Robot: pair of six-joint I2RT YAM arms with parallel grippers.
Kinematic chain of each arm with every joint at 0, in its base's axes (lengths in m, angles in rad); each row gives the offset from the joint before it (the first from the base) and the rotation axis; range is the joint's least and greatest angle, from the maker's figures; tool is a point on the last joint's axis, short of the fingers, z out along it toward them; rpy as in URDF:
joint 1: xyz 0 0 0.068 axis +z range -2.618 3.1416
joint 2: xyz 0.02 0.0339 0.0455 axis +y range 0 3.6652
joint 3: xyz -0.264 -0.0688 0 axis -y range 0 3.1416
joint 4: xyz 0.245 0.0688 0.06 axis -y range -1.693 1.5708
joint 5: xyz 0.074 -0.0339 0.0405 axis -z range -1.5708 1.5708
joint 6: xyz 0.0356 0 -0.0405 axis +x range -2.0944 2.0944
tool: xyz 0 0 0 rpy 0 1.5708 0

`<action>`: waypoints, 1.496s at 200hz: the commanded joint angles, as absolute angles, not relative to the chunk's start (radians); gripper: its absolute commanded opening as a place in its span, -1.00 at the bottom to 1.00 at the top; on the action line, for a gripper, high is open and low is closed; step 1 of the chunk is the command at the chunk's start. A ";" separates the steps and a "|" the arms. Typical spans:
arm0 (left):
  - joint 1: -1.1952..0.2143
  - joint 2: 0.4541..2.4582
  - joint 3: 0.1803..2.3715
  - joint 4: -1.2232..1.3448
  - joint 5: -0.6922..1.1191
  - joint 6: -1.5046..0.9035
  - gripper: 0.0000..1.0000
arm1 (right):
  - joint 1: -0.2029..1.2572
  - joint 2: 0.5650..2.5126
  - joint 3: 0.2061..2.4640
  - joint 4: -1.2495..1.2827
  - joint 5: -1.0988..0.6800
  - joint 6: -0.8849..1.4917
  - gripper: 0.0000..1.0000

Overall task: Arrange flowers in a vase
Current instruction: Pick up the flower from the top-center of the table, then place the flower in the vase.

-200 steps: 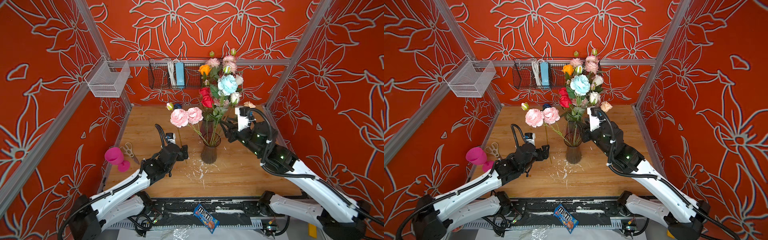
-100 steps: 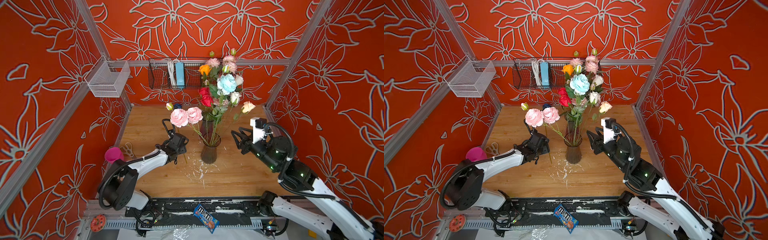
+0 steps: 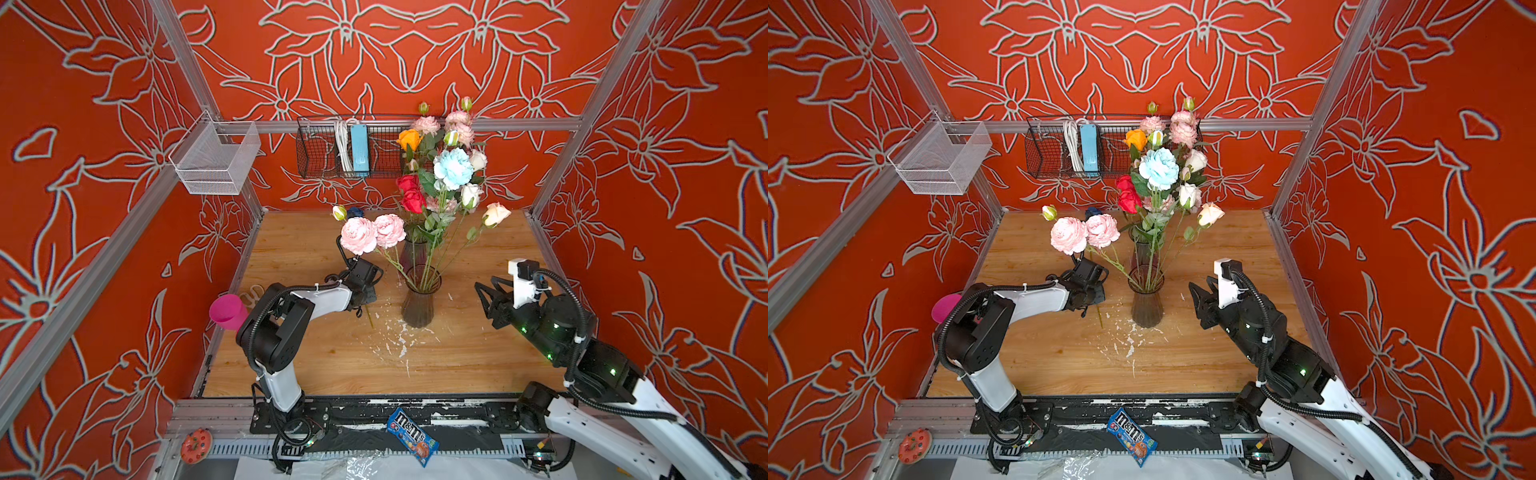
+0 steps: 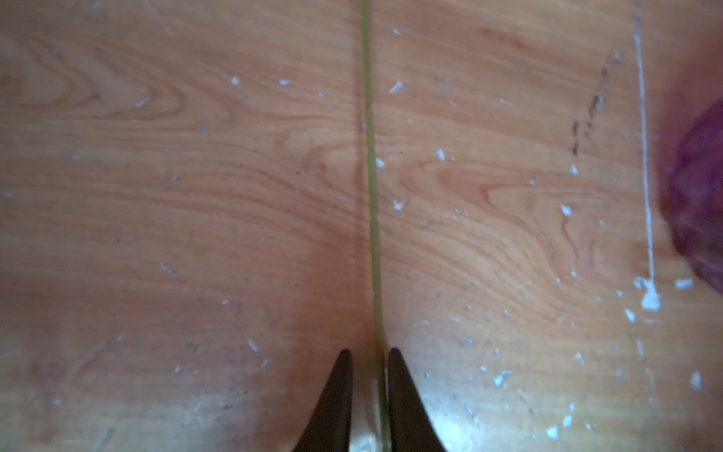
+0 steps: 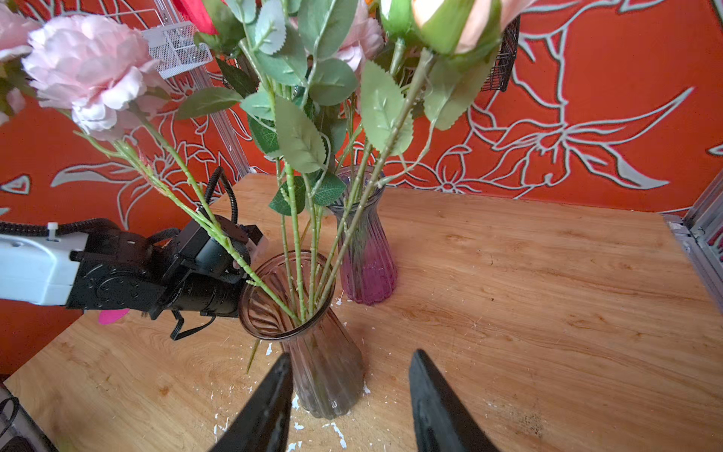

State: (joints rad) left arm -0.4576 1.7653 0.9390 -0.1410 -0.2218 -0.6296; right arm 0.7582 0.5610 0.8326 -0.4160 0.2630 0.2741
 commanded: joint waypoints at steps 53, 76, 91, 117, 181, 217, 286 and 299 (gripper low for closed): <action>-0.434 1.521 0.791 -0.172 -0.284 -0.709 -1.00 | 0.759 0.514 0.795 -0.408 0.281 0.314 -0.01; -0.434 1.313 0.678 -0.175 -0.302 -0.748 -1.00 | 0.759 0.514 0.783 -0.385 0.281 0.316 -0.01; -0.434 1.156 0.620 -0.207 -0.325 -0.770 -1.00 | 0.759 0.517 0.782 -0.369 0.274 0.315 -0.01; -0.434 0.854 0.567 -0.324 -0.384 -0.810 -1.00 | 0.759 0.531 0.796 -0.357 0.265 0.307 -0.01; -0.434 0.530 0.702 -0.460 -0.361 -0.676 -1.00 | 0.759 0.571 0.833 -0.309 0.235 0.301 -0.02; -0.434 0.455 0.713 -0.313 -0.192 -0.508 -1.00 | 0.759 0.593 0.863 -0.294 0.207 0.296 -0.02; -0.434 0.426 0.849 -0.130 0.028 -0.284 -1.00 | 0.758 0.668 0.998 -0.232 0.001 0.311 0.24; -0.434 0.427 0.867 -0.091 0.075 -0.269 -1.00 | 0.759 0.706 1.030 -0.228 -0.050 0.310 0.25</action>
State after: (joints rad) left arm -0.4385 0.4309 0.8207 -0.2073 -0.0311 -0.3569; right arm 0.7586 0.6552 0.9676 -0.2726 0.0769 0.3000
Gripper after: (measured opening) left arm 0.047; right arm 0.620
